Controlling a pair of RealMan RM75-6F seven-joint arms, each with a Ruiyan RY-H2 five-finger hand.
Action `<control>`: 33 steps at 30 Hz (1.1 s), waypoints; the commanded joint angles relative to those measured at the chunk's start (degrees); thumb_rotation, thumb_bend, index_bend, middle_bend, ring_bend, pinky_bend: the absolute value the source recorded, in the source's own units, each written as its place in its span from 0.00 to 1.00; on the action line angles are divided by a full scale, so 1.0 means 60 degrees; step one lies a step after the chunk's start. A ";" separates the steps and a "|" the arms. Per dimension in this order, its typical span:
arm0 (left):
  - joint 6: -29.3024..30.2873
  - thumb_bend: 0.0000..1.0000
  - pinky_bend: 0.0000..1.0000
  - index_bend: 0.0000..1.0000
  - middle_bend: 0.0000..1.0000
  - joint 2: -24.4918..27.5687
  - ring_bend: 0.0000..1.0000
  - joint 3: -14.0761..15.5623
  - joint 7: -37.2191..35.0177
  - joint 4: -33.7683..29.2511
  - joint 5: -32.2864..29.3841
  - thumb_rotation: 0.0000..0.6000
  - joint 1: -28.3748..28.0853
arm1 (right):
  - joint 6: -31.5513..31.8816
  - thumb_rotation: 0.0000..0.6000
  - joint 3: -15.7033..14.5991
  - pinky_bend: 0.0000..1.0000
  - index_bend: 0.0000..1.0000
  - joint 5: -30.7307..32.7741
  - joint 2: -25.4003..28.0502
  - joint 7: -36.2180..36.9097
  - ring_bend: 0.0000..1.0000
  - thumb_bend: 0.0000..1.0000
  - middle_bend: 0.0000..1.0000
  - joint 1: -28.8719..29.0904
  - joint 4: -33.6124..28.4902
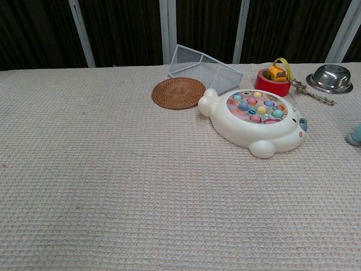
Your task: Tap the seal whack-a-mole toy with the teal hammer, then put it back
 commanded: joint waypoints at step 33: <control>-0.0054 0.13 0.00 0.00 0.00 0.0003 0.00 -0.0123 -0.0083 0.0047 -0.0166 1.00 -0.0053 | 0.0420 1.00 0.0140 0.00 0.03 0.0491 0.2523 -0.0802 0.01 0.41 0.17 -0.0376 -0.3905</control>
